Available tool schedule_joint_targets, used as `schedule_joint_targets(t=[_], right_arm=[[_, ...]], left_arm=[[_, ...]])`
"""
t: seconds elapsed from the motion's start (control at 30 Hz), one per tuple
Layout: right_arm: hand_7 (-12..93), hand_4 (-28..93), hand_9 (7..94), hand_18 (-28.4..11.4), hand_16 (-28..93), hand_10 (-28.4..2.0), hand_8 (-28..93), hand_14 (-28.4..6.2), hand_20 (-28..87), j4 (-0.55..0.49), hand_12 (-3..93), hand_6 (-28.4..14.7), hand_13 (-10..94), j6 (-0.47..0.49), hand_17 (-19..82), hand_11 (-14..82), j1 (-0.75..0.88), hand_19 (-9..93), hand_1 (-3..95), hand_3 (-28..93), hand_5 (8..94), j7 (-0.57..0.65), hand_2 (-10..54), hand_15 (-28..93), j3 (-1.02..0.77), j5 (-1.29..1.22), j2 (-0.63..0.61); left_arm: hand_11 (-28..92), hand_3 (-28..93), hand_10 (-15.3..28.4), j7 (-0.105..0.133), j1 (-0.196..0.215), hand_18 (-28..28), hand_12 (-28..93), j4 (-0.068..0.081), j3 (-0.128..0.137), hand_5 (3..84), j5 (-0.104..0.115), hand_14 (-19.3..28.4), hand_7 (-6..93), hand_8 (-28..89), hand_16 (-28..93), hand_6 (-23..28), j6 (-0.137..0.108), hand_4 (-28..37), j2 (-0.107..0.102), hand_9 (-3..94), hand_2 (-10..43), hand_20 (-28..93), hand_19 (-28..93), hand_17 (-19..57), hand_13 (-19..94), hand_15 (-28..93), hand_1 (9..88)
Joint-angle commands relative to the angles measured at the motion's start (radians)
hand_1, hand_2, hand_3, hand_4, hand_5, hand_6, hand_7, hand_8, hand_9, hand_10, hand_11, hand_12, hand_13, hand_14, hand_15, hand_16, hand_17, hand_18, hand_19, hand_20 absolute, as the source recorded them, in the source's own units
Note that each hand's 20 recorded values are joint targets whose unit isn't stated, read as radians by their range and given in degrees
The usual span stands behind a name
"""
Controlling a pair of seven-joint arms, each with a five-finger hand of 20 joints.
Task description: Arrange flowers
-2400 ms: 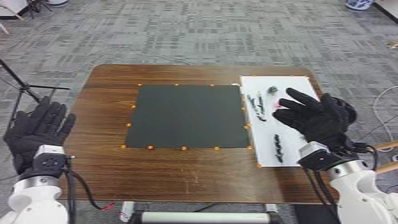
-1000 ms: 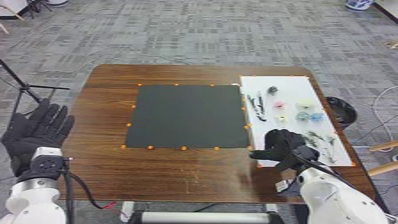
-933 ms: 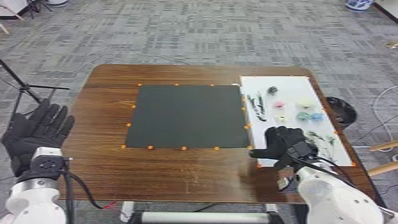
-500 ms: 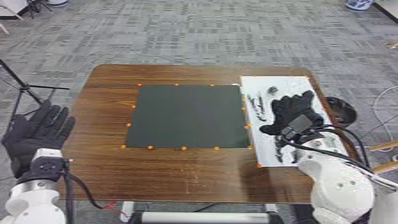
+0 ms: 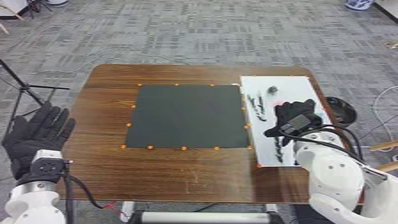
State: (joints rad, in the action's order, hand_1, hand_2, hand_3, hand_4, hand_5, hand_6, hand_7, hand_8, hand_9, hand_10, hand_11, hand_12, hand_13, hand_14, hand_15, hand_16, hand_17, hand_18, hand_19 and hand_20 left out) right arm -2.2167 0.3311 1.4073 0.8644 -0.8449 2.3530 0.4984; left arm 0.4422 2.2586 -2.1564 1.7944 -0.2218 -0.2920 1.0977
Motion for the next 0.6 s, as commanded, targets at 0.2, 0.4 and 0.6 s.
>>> schedule_joint_targets(t=[0.2, 0.4, 0.6], right_arm=[[26, -19, 64.2, -28.4, 54, -21.5, -5, -24.5, 54, 0.051, 57.1, -8.0, 58, 0.041, 25, 56.6, 0.021, 74, 27.8, 62, 71.2, 0.043, -9.5, 76, 0.033, -0.052, 0.036], [22, -18, 64.8, -28.4, 52, -21.2, -5, -24.1, 53, 0.095, 54.8, -7.8, 58, 0.028, 25, 55.9, 0.011, 73, 29.2, 63, 71.7, 0.045, -9.5, 75, 0.077, -0.009, 0.055], [22, -17, 65.1, -28.4, 52, -21.1, -5, -24.1, 52, 0.094, 54.1, -7.6, 58, 0.027, 25, 56.0, 0.039, 73, 30.6, 63, 71.7, 0.051, -9.5, 75, 0.046, -0.038, 0.063]], left_arm=[[24, 78, 17.2, 0.006, 0.010, 15.3, 11, -0.008, -0.015, 45.5, 0.003, 16.2, 11.6, -8, -5, 10.9, -0.003, -28.3, -0.001, 34.9, 13.5, 10, 39, -6.6, 25, 32, 22.9], [24, 78, 17.2, -0.003, 0.001, 15.4, 11, -0.003, -0.028, 45.5, 0.001, 16.1, 11.6, -8, -5, 11.0, -0.001, -28.3, -0.002, 34.9, 13.6, 11, 39, -6.6, 25, 32, 22.8], [24, 78, 17.3, -0.001, 0.001, 15.3, 11, -0.003, -0.024, 45.4, -0.002, 16.2, 11.7, -8, -5, 10.9, -0.004, -28.3, -0.003, 34.8, 13.7, 11, 39, -6.5, 25, 32, 22.9]])
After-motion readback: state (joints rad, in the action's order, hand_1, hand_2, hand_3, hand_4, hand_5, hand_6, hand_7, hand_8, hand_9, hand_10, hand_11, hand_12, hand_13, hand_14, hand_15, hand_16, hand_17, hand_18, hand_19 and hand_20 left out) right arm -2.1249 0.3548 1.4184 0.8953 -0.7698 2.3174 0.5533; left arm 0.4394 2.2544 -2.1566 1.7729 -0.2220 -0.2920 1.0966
